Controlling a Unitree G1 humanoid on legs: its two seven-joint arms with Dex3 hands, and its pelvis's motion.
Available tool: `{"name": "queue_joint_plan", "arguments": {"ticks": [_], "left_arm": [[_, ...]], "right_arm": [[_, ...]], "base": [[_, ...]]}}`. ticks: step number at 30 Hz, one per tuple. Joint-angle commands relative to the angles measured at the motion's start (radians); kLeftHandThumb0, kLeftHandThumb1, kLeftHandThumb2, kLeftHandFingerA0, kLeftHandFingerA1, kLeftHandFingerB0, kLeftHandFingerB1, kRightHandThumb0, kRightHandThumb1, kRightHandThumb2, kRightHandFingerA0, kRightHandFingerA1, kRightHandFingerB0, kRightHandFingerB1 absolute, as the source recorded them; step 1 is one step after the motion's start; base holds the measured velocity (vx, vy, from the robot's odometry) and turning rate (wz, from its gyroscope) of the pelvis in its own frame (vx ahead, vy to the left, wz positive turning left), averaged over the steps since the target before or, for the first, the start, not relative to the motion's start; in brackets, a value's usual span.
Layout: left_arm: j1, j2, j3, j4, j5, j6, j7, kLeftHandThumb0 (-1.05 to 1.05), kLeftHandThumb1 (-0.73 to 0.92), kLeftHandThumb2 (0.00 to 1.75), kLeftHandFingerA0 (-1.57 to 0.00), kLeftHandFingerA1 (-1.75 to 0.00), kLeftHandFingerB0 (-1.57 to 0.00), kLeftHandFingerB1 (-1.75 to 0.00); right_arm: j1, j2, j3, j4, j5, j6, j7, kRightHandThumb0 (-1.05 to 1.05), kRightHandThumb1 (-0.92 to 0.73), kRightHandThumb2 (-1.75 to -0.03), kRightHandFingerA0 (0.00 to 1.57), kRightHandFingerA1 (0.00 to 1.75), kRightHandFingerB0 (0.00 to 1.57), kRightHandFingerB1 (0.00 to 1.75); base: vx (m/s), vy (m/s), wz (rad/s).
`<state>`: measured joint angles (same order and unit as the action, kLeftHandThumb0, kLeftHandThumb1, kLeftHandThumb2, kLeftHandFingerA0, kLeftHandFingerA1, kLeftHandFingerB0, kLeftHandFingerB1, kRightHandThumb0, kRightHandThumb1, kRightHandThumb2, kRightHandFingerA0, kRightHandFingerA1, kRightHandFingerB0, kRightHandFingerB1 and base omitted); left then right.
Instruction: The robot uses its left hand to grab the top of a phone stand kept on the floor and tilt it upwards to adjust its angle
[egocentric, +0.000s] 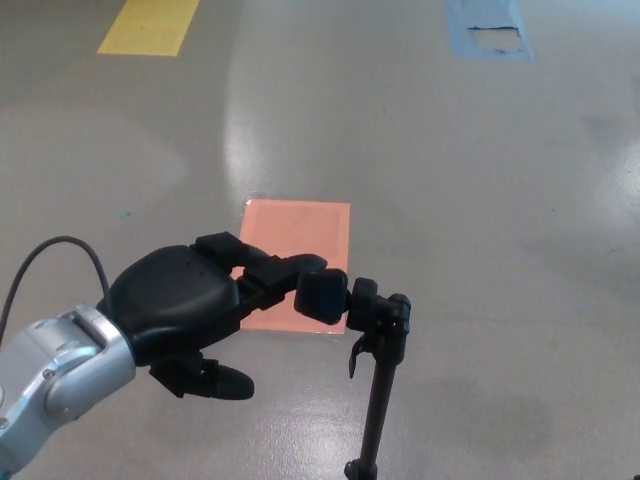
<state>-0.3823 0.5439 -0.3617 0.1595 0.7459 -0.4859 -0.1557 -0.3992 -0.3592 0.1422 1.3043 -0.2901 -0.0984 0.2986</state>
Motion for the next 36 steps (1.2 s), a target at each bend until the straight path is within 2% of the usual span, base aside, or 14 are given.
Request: {"name": "queue_joint_plan", "arguments": {"ticks": [1,6,7,9,17,20,22,23,25,26,32,33,34,36], "left_arm": [[0.020,0.009,-0.009,0.026,0.025,0.013,0.015,-0.80,0.71,0.64,-0.20,-0.31,0.00,-0.18],[0.031,0.007,-0.012,0.037,0.022,0.014,0.024,-0.81,0.72,0.63,-0.21,-0.30,0.00,-0.16],[0.034,0.007,-0.013,0.035,0.024,0.018,0.020,-0.82,0.58,0.94,-0.14,-0.43,0.00,-0.15],[0.041,0.007,-0.015,0.032,0.024,0.022,0.016,-0.82,0.58,0.94,-0.13,-0.42,0.00,-0.15],[0.056,0.006,-0.016,0.038,0.024,0.009,0.037,-0.83,0.72,0.65,-0.20,-0.30,0.00,-0.17],[0.053,0.009,-0.017,0.036,0.026,0.015,0.028,-0.82,0.59,0.95,-0.13,-0.42,0.00,-0.16],[0.050,0.009,-0.019,0.036,0.024,0.017,0.021,-0.82,0.59,0.96,-0.11,-0.40,0.00,-0.16],[0.050,0.009,-0.021,0.039,0.026,0.015,0.024,-0.83,0.74,0.64,-0.20,-0.29,0.00,-0.18],[0.048,0.008,-0.024,0.047,0.029,0.006,0.035,-0.83,0.71,0.66,-0.20,-0.30,0.00,-0.18],[0.046,0.008,-0.026,0.055,0.033,-0.001,0.045,-0.83,0.73,0.65,-0.20,-0.30,0.00,-0.18],[0.048,0.004,-0.026,0.061,0.034,0.001,0.056,-0.82,0.58,0.94,-0.14,-0.43,-0.02,-0.19],[0.048,0.005,-0.021,0.052,0.028,0.009,0.046,-0.81,0.73,0.62,-0.21,-0.29,0.00,-0.20],[0.046,0.005,-0.017,0.048,0.024,0.014,0.043,-0.80,0.71,0.61,-0.21,-0.28,0.00,-0.18],[0.044,0.004,-0.012,0.044,0.019,0.018,0.040,-0.80,0.71,0.61,-0.21,-0.28,0.00,-0.18]], "right_arm": [[-0.010,-0.020,0.005,0.000,-0.005,0.004,0.003,-0.60,-0.77,-0.63,0.30,0.42,0.25,0.32],[-0.015,-0.021,0.002,0.002,0.001,0.002,0.015,-0.59,-0.79,-0.62,0.29,0.43,0.24,0.33],[-0.014,-0.021,-0.001,0.002,0.004,-0.001,0.016,-0.58,-0.80,-0.63,0.29,0.44,0.22,0.34],[-0.013,-0.020,-0.004,0.002,0.007,-0.004,0.017,-0.57,-0.80,-0.63,0.29,0.44,0.22,0.33],[-0.013,-0.021,0.002,0.003,-0.001,-0.001,0.014,-0.59,-0.79,-0.63,0.31,0.42,0.25,0.33],[-0.019,-0.019,-0.001,0.003,0.003,0.003,0.017,-0.58,-0.80,-0.63,0.30,0.43,0.23,0.33],[-0.020,-0.021,-0.002,0.003,0.003,0.002,0.016,-0.61,-0.63,-0.94,0.24,0.53,0.16,0.46],[-0.020,-0.021,-0.001,0.003,0.001,0.002,0.014,-0.62,-0.63,-0.95,0.25,0.54,0.17,0.46],[-0.022,-0.021,0.001,0.003,-0.002,0.005,0.010,-0.62,-0.63,-0.94,0.25,0.53,0.17,0.46],[-0.023,-0.020,-0.002,0.005,0.001,0.005,0.010,-0.59,-0.79,-0.63,0.30,0.42,0.23,0.32],[-0.026,-0.019,-0.006,0.009,0.003,0.004,0.009,-0.60,-0.78,-0.63,0.30,0.44,0.24,0.33],[-0.029,-0.018,-0.004,0.009,0.001,0.010,0.005,-0.63,-0.62,-0.94,0.23,0.52,0.16,0.45],[-0.030,-0.018,-0.006,0.008,0.003,0.009,0.005,-0.58,-0.78,-0.63,0.31,0.43,0.25,0.33],[-0.030,-0.018,-0.009,0.007,0.007,0.007,0.006,-0.58,-0.78,-0.63,0.31,0.43,0.25,0.33]], "base": [[0.00,0.000,0.00],[0.00,0.000,0.00],[0.00,0.000,0.00],[0.00,0.000,0.00],[0.00,0.000,0.00],[0.00,0.000,0.00],[0.00,0.000,0.00],[0.00,0.000,0.00],[0.00,0.000,0.00],[0.00,0.000,0.00],[0.00,0.000,0.00],[0.00,0.000,0.00],[0.00,0.000,0.00],[0.00,0.000,0.00]]}}
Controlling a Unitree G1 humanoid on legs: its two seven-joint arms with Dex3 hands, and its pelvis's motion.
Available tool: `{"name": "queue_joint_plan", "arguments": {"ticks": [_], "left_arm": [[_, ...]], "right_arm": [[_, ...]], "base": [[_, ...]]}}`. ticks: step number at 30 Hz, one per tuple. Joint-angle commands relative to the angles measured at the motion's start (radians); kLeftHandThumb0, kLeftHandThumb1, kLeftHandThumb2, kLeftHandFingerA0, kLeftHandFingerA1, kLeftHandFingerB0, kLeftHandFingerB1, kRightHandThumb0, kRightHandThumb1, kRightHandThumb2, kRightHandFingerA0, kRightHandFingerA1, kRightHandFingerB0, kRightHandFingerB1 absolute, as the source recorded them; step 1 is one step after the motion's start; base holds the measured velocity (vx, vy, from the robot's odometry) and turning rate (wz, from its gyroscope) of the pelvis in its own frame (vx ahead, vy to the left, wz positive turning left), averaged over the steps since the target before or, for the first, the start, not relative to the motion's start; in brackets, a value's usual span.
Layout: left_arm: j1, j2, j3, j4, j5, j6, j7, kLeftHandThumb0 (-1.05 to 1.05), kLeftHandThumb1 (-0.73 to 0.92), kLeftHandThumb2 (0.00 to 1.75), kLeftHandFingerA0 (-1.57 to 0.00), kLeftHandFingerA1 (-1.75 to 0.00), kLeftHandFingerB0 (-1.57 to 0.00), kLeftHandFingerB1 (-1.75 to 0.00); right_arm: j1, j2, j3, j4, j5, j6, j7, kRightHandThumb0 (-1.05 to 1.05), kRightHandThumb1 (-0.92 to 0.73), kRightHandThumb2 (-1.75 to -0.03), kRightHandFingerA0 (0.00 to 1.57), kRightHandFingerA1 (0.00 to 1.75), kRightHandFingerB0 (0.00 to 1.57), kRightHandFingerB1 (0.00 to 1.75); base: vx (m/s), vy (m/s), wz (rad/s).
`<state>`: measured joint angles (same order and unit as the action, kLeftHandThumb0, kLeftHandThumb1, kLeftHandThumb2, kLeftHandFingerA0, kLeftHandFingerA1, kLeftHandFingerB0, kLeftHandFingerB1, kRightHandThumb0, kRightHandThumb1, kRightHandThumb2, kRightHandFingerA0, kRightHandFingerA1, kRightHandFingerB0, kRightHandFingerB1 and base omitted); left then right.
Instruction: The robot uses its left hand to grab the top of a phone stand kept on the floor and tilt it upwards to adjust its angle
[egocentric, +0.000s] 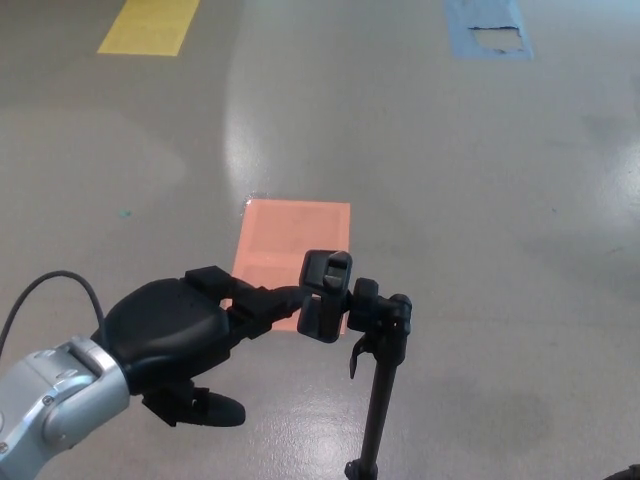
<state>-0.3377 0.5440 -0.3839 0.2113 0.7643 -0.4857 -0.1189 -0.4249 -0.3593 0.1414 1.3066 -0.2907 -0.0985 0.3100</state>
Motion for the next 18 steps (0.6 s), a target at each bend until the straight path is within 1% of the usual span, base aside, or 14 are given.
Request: {"name": "queue_joint_plan", "arguments": {"ticks": [1,3,4,5,6,10,11,13,14,15,17,18], "left_arm": [[-0.003,0.004,0.012,-0.006,-0.001,0.021,0.002,-0.78,0.70,0.62,-0.21,-0.29,0.00,-0.19],[-0.027,0.005,0.020,0.017,0.000,0.017,0.014,-0.76,0.69,0.62,-0.20,-0.30,0.00,-0.20],[-0.031,0.006,0.023,0.020,0.009,0.023,0.023,-0.79,0.56,0.90,-0.14,-0.42,-0.02,-0.18],[-0.033,0.007,0.026,0.020,0.019,0.031,0.033,-0.79,0.56,0.90,-0.14,-0.42,-0.02,-0.18],[-0.032,0.006,0.028,0.021,0.024,0.039,0.035,-0.78,0.71,0.62,-0.20,-0.30,0.00,-0.18],[-0.038,0.004,0.038,0.037,0.039,0.081,0.044,-0.79,0.71,0.63,-0.21,-0.31,0.00,-0.18],[-0.045,0.005,0.040,0.056,0.044,0.090,0.052,-0.81,0.74,0.63,-0.21,-0.31,0.00,-0.17],[-0.055,0.006,0.041,0.082,0.049,0.099,0.064,-0.81,0.74,0.63,-0.21,-0.31,0.00,-0.17],[-0.079,0.008,0.037,0.147,0.063,0.131,0.067,-0.82,0.60,0.98,-0.19,-0.47,0.00,-0.16],[-0.090,0.010,0.032,0.210,0.073,0.141,0.088,-0.84,0.66,0.70,-0.16,-0.33,-0.01,-0.13],[-0.092,0.011,0.025,0.258,0.077,0.136,0.116,-0.84,0.66,0.70,-0.16,-0.33,-0.01,-0.13],[-0.097,0.012,0.020,0.295,0.081,0.147,0.120,-0.82,0.76,0.64,-0.18,-0.29,0.00,-0.15]], "right_arm": [[-0.004,-0.018,-0.008,0.005,0.006,0.007,-0.005,-0.59,-0.78,-0.63,0.30,0.44,0.25,0.33],[-0.010,-0.016,-0.006,0.005,0.003,0.008,-0.008,-0.59,-0.78,-0.63,0.30,0.44,0.24,0.33],[-0.008,-0.016,-0.003,0.005,0.000,0.009,-0.012,-0.63,-0.63,-0.94,0.24,0.52,0.16,0.45],[-0.006,-0.016,0.000,0.004,-0.003,0.010,-0.016,-0.63,-0.63,-0.94,0.24,0.52,0.16,0.45],[-0.004,-0.016,0.003,0.004,-0.005,0.008,-0.016,-0.59,-0.79,-0.63,0.30,0.42,0.24,0.32],[-0.002,-0.014,0.009,0.005,-0.011,0.005,-0.018,-0.59,-0.79,-0.63,0.32,0.41,0.26,0.32],[-0.003,-0.013,0.005,0.005,-0.005,0.005,-0.013,-0.58,-0.79,-0.63,0.32,0.43,0.26,0.33],[-0.003,-0.012,-0.003,0.006,0.004,0.005,-0.005,-0.58,-0.79,-0.63,0.32,0.43,0.26,0.33],[-0.013,-0.011,-0.006,0.006,0.007,0.011,-0.004,-0.58,-0.80,-0.62,0.30,0.42,0.23,0.32],[-0.011,-0.011,-0.004,0.005,0.003,0.011,-0.009,-0.59,-0.79,-0.63,0.29,0.41,0.22,0.31],[-0.004,-0.011,0.000,0.005,-0.003,0.009,-0.014,-0.59,-0.79,-0.63,0.29,0.41,0.22,0.31],[-0.002,-0.007,0.004,0.006,-0.007,0.009,-0.019,-0.59,-0.79,-0.63,0.29,0.40,0.23,0.31]], "base": [[0.00,0.000,0.00],[0.00,0.000,0.00],[0.00,0.000,0.00],[0.00,0.000,0.00],[0.00,0.000,0.00],[0.00,0.000,0.00],[0.00,0.000,0.00],[0.00,0.000,0.00],[0.00,0.000,0.00],[0.00,0.000,0.00],[0.00,0.000,0.00],[0.00,0.000,0.00]]}}
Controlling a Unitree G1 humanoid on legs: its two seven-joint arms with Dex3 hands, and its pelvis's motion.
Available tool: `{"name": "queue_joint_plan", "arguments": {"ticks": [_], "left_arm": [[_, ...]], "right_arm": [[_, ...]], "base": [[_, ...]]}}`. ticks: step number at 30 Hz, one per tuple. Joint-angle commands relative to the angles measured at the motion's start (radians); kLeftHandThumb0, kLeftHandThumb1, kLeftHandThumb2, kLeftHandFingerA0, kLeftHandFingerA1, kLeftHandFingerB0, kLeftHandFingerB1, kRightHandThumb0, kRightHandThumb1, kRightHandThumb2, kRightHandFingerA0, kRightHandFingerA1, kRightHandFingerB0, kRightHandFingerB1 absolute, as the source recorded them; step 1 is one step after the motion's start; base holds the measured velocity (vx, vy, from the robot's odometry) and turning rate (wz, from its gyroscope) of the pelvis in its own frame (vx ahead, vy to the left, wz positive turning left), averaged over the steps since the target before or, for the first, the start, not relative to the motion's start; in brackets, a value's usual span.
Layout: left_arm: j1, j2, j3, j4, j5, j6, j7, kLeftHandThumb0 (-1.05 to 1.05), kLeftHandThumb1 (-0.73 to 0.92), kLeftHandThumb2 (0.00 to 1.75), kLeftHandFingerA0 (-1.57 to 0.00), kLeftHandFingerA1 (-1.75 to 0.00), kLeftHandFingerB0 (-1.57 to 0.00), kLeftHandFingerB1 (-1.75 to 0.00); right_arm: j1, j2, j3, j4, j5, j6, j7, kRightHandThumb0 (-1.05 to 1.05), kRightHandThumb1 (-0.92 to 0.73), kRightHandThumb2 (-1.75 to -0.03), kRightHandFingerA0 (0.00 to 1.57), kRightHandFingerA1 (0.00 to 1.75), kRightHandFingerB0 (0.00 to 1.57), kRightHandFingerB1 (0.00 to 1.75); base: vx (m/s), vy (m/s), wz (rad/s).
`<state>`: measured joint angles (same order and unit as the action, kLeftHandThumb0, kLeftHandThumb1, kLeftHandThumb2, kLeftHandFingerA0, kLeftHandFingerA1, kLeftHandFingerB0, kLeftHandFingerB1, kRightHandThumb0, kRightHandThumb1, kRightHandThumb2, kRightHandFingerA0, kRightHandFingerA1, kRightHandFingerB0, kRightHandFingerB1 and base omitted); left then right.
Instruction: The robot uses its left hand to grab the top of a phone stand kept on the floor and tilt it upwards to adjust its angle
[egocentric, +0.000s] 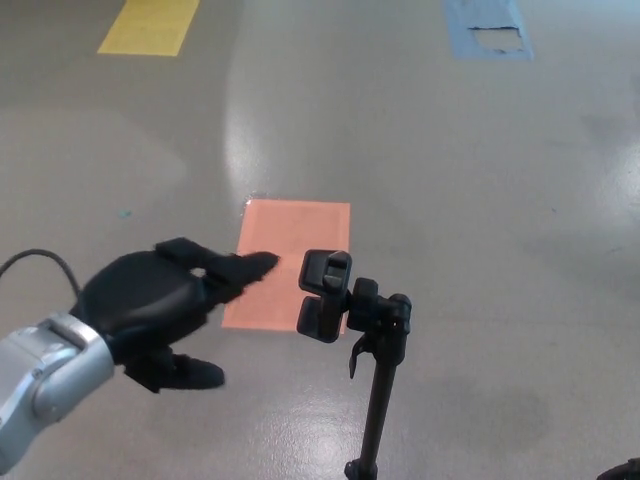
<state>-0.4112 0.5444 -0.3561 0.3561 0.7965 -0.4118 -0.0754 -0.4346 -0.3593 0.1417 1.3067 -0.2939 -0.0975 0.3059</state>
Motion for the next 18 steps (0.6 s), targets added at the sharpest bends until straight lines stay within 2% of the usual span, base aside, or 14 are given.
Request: {"name": "queue_joint_plan", "arguments": {"ticks": [1,2,4,5,7,8,9,11,12,13,14,15,16,18], "left_arm": [[-0.026,0.011,-0.010,0.160,0.050,0.076,0.078,-0.82,0.76,0.64,-0.18,-0.29,0.00,-0.15],[-0.026,0.007,-0.013,0.203,0.047,0.085,0.086,-0.81,0.61,0.96,-0.11,-0.43,0.00,-0.16],[-0.020,-0.006,-0.016,0.295,0.035,0.105,0.102,-0.80,0.63,0.97,-0.11,-0.43,0.00,-0.16],[-0.001,-0.020,-0.015,0.377,0.015,0.112,0.116,-0.80,0.80,0.66,-0.19,-0.30,0.00,-0.14],[0.013,-0.028,-0.014,0.438,-0.001,0.107,0.131,-0.80,0.80,0.66,-0.19,-0.30,0.00,-0.14],[0.044,-0.044,-0.008,0.505,-0.017,0.109,0.166,-0.82,0.65,0.96,-0.12,-0.42,-0.03,-0.19],[0.060,-0.054,-0.003,0.532,-0.025,0.116,0.175,-0.82,0.81,0.67,-0.18,-0.30,0.00,-0.16],[0.069,-0.064,0.001,0.565,-0.032,0.120,0.185,-0.82,0.81,0.67,-0.18,-0.30,0.00,-0.16],[0.085,-0.076,0.007,0.600,-0.042,0.120,0.203,-0.86,0.72,0.75,-0.15,-0.34,-0.02,-0.14],[0.095,-0.085,0.011,0.626,-0.049,0.119,0.217,-0.86,0.72,0.75,-0.15,-0.34,-0.02,-0.14],[0.123,-0.106,0.029,0.682,-0.073,0.111,0.248,-0.81,0.87,0.67,-0.17,-0.30,-0.01,-0.17],[0.127,-0.110,0.033,0.694,-0.078,0.107,0.255,-0.81,0.87,0.67,-0.17,-0.30,-0.01,-0.17],[0.153,-0.122,0.054,0.724,-0.104,0.107,0.262,-0.80,0.74,1.06,-0.11,-0.43,-0.02,-0.21],[0.196,-0.144,0.086,0.782,-0.137,0.109,0.279,-0.80,0.75,1.05,-0.13,-0.44,-0.02,-0.22]], "right_arm": [[0.008,-0.006,0.004,0.006,-0.004,0.008,-0.016,-0.59,-0.79,-0.63,0.29,0.40,0.23,0.31],[0.013,-0.005,0.004,0.007,-0.004,0.006,-0.015,-0.59,-0.80,-0.64,0.32,0.40,0.27,0.33],[0.021,-0.005,0.000,0.008,0.002,0.002,-0.008,-0.58,-0.78,-0.63,0.32,0.42,0.25,0.32],[0.028,-0.006,-0.002,0.008,0.005,-0.001,-0.003,-0.59,-0.80,-0.63,0.30,0.43,0.23,0.33],[0.033,-0.006,-0.001,0.008,0.004,-0.006,-0.001,-0.59,-0.80,-0.63,0.30,0.43,0.23,0.33],[0.049,-0.003,0.000,0.008,0.004,-0.007,-0.004,-0.60,-0.79,-0.62,0.30,0.43,0.24,0.33],[0.059,-0.002,-0.001,0.009,0.005,-0.008,-0.006,-0.60,-0.78,-0.63,0.29,0.44,0.23,0.33],[0.069,-0.001,-0.001,0.009,0.005,-0.009,-0.008,-0.60,-0.78,-0.63,0.29,0.44,0.23,0.33],[0.082,-0.001,0.002,0.010,0.001,-0.009,-0.015,-0.61,-0.79,-0.63,0.30,0.39,0.23,0.31],[0.091,-0.001,0.005,0.011,-0.002,-0.008,-0.020,-0.61,-0.79,-0.63,0.30,0.39,0.23,0.31],[0.111,0.000,0.006,0.013,-0.004,-0.011,-0.027,-0.60,-0.81,-0.64,0.33,0.39,0.29,0.32],[0.115,0.000,0.006,0.013,-0.004,-0.012,-0.028,-0.60,-0.81,-0.64,0.33,0.39,0.29,0.32],[0.128,0.004,-0.001,0.014,0.003,-0.012,-0.035,-0.61,-0.81,-0.64,0.33,0.42,0.25,0.32],[0.153,0.010,-0.014,0.017,0.016,-0.010,-0.046,-0.63,-0.81,-0.65,0.31,0.41,0.24,0.31]], "base": [[0.00,0.000,0.00],[0.00,0.000,0.00],[0.00,0.000,0.00],[0.00,0.000,0.00],[0.00,0.000,0.00],[0.00,0.000,0.00],[0.00,0.000,0.00],[0.00,0.000,0.00],[0.00,0.000,0.00],[0.00,0.000,0.00],[0.00,0.000,0.00],[0.00,0.000,0.00],[0.00,0.000,0.00],[0.00,0.000,0.00]]}}
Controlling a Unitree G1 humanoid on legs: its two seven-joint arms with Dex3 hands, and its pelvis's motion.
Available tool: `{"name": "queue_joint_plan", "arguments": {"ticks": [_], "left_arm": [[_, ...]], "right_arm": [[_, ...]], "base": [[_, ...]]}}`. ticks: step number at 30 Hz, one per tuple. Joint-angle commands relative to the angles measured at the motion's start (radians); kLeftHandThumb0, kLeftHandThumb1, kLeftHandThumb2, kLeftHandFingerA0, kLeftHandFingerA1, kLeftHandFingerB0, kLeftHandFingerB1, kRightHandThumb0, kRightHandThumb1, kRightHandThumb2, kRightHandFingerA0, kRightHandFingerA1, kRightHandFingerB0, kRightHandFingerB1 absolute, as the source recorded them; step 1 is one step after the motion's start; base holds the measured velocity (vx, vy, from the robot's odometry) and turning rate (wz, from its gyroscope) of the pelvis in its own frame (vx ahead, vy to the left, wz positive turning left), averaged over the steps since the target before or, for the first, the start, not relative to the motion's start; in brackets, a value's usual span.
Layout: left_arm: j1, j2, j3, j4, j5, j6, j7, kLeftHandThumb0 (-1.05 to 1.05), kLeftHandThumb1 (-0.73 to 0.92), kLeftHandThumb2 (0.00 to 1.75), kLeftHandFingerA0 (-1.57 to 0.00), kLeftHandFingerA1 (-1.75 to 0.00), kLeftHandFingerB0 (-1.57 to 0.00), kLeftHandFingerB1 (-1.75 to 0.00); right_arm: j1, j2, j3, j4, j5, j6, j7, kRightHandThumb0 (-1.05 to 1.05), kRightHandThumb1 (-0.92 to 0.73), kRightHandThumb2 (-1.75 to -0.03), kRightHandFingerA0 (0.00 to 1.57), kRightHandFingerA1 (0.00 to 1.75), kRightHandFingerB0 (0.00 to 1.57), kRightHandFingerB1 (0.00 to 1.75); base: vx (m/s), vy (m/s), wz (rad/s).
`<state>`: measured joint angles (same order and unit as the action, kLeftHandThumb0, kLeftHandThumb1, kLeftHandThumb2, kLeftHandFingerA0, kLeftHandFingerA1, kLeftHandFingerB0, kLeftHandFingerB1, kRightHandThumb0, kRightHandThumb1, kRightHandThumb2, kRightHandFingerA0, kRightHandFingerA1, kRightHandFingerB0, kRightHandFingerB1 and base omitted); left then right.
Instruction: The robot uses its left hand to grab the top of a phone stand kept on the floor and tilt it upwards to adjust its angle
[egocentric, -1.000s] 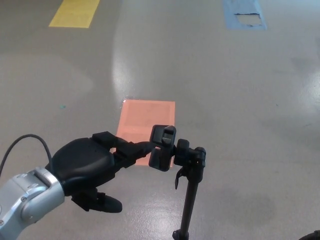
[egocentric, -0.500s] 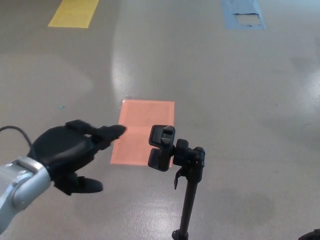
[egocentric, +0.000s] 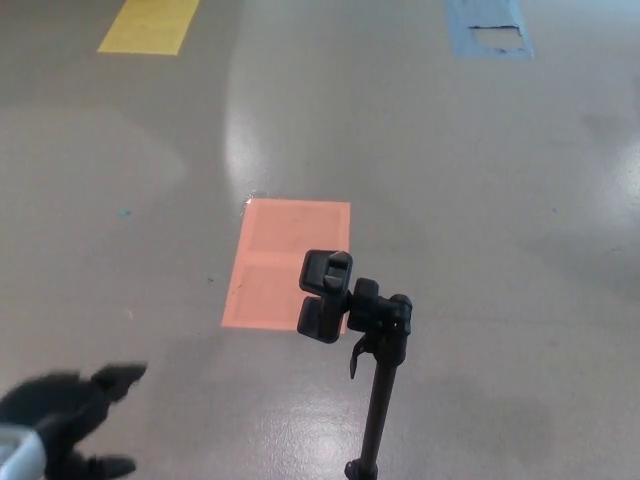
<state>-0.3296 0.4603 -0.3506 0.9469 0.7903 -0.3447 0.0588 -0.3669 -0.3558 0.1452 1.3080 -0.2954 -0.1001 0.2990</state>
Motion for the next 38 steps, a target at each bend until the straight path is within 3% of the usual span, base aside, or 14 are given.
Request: {"name": "queue_joint_plan", "arguments": {"ticks": [1,7,8,11,12,26,28,29,30,32,33,35,36,38], "left_arm": [[0.121,-0.063,0.084,0.204,-0.131,0.043,0.152,-0.80,0.75,1.05,-0.13,-0.44,-0.02,-0.22],[0.174,-0.076,0.163,0.301,-0.208,0.015,0.117,-0.79,0.75,1.04,-0.13,-0.44,-0.03,-0.25],[0.173,-0.078,0.178,0.311,-0.221,0.016,0.102,-0.77,0.91,0.70,-0.19,-0.30,-0.06,-0.19],[0.168,-0.083,0.260,0.335,-0.307,0.002,0.024,-0.77,0.73,1.05,-0.10,-0.45,0.00,-0.24],[0.165,-0.085,0.278,0.340,-0.322,0.003,0.010,-0.73,0.88,0.66,-0.17,-0.30,-0.05,-0.23],[0.171,-0.081,0.325,0.364,-0.356,0.027,-0.058,-0.74,0.90,0.69,-0.27,-0.32,-0.09,-0.22],[0.179,-0.078,0.320,0.362,-0.360,0.021,-0.061,-0.73,0.91,0.69,-0.27,-0.32,-0.09,-0.21],[0.182,-0.077,0.316,0.363,-0.365,0.020,-0.078,-0.74,0.91,0.69,-0.26,-0.33,-0.08,-0.21],[0.182,-0.078,0.314,0.362,-0.368,0.024,-0.091,-0.74,0.92,0.69,-0.24,-0.32,-0.08,-0.21],[0.181,-0.078,0.310,0.361,-0.372,0.028,-0.104,-0.74,0.92,0.69,-0.24,-0.32,-0.08,-0.21],[0.185,-0.081,0.309,0.360,-0.377,0.028,-0.113,-0.73,0.91,0.69,-0.23,-0.32,-0.09,-0.22],[0.186,-0.081,0.308,0.360,-0.379,0.028,-0.115,-0.73,0.91,0.69,-0.23,-0.32,-0.09,-0.22],[0.183,-0.081,0.298,0.359,-0.377,0.029,-0.120,-0.75,0.92,0.70,-0.23,-0.33,-0.07,-0.20],[0.178,-0.080,0.294,0.359,-0.375,0.033,-0.124,-0.75,0.92,0.70,-0.23,-0.33,-0.07,-0.20]], "right_arm": [[0.090,0.008,-0.019,0.015,0.019,-0.007,-0.040,-0.63,-0.81,-0.65,0.31,0.41,0.24,0.31],[0.133,0.026,-0.014,0.011,0.007,-0.004,-0.077,-0.64,-0.81,-0.64,0.27,0.40,0.23,0.30],[0.132,0.027,-0.012,0.011,0.005,-0.003,-0.079,-0.64,-0.82,-0.64,0.27,0.39,0.22,0.31],[0.120,0.028,-0.008,0.010,0.001,-0.005,-0.074,-0.64,-0.79,-0.64,0.28,0.39,0.22,0.30],[0.116,0.029,-0.008,0.010,0.000,-0.004,-0.073,-0.64,-0.81,-0.64,0.28,0.40,0.22,0.31],[0.110,0.026,-0.024,0.014,0.013,-0.005,-0.053,-0.63,-0.79,-0.62,0.28,0.40,0.20,0.30],[0.113,0.030,-0.023,0.014,0.011,-0.003,-0.056,-0.66,-0.63,-0.94,0.23,0.51,0.13,0.44],[0.115,0.033,-0.022,0.013,0.010,-0.001,-0.066,-0.62,-0.78,-0.63,0.32,0.40,0.22,0.30],[0.116,0.033,-0.024,0.013,0.012,-0.003,-0.062,-0.65,-0.63,-0.94,0.23,0.51,0.13,0.44],[0.117,0.032,-0.026,0.012,0.015,-0.007,-0.055,-0.65,-0.63,-0.94,0.23,0.51,0.13,0.44],[0.124,0.030,-0.032,0.011,0.023,-0.014,-0.045,-0.60,-0.78,-0.63,0.28,0.40,0.22,0.31],[0.126,0.030,-0.034,0.011,0.025,-0.016,-0.042,-0.60,-0.78,-0.63,0.28,0.40,0.22,0.31],[0.124,0.027,-0.026,0.011,0.014,-0.014,-0.047,-0.64,-0.63,-0.94,0.25,0.51,0.16,0.44],[0.119,0.026,-0.022,0.012,0.009,-0.010,-0.050,-0.64,-0.63,-0.94,0.25,0.51,0.16,0.44]], "base": [[0.00,0.000,0.00],[0.00,0.000,0.00],[0.00,0.000,0.00],[0.00,0.000,0.00],[0.00,0.000,0.00],[0.00,0.000,0.00],[0.00,0.000,0.00],[0.00,0.000,0.00],[0.00,0.000,0.00],[0.00,0.000,0.00],[0.00,0.000,0.00],[0.00,0.000,0.00],[0.00,0.000,0.00],[0.00,0.000,0.00]]}}
